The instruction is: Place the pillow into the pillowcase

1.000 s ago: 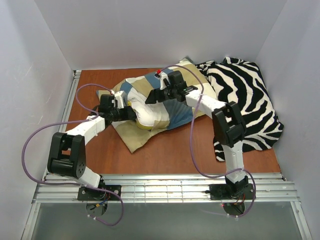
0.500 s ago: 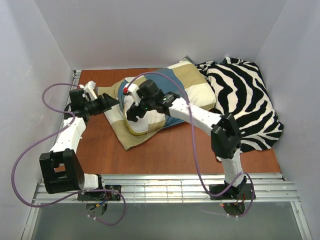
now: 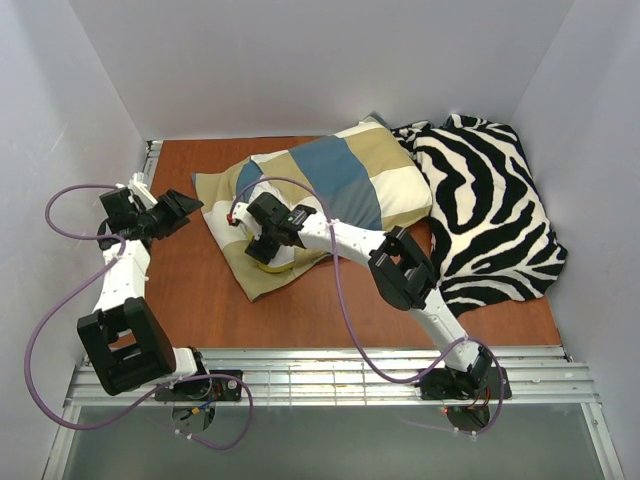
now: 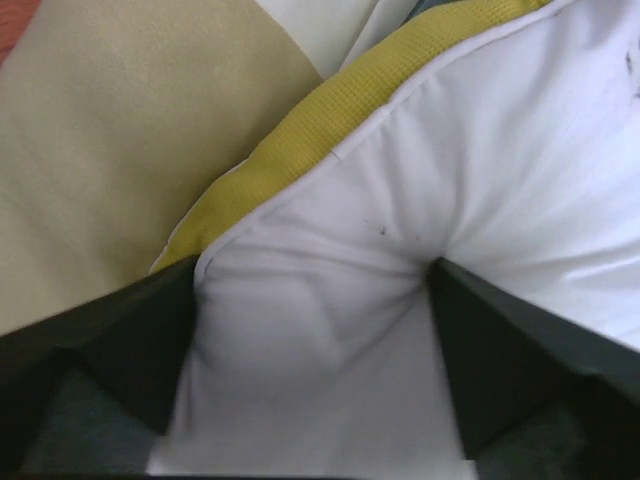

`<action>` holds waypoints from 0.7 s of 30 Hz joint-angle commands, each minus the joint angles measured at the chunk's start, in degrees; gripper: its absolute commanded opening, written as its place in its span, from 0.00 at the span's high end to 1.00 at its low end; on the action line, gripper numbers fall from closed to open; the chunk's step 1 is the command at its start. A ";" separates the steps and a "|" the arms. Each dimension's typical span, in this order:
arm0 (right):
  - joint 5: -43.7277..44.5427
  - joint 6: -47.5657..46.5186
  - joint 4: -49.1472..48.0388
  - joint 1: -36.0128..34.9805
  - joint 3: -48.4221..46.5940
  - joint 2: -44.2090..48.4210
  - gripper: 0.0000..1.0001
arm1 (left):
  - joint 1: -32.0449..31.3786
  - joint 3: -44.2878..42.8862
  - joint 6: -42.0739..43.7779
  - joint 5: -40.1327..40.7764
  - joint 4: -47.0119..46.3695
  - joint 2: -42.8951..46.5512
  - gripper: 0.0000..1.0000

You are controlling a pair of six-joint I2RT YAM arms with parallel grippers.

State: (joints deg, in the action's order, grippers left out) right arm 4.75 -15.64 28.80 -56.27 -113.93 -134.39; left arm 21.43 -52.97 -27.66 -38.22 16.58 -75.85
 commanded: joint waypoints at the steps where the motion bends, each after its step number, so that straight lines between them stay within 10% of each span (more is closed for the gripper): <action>1: 0.89 -1.94 6.79 2.47 -0.24 -5.97 0.49 | 0.28 1.38 1.55 -0.02 0.30 1.77 0.29; 4: -12.71 2.88 11.54 6.68 -3.30 -7.47 0.98 | 0.10 1.99 4.09 0.07 0.30 2.11 0.31; 8: -38.54 11.40 9.54 13.19 -2.27 -1.51 0.99 | -2.96 4.27 7.88 1.91 0.03 3.87 0.34; 12: -64.63 35.52 -16.42 18.21 16.56 10.16 0.99 | -10.68 6.47 7.80 6.21 -0.75 3.61 0.40; 13: -66.78 42.03 -34.24 19.43 20.46 11.42 0.99 | -12.36 6.91 7.27 6.57 -1.45 3.26 0.41; 21: -67.26 94.67 -85.60 21.38 35.61 7.23 0.99 | -26.87 3.49 0.95 14.57 -8.66 -7.18 0.59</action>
State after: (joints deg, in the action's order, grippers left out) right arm -58.08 48.38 -25.78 -34.85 -82.21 -124.77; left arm -2.90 -47.27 -24.16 -28.40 10.72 -79.24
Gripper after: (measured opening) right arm 0.038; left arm 0.409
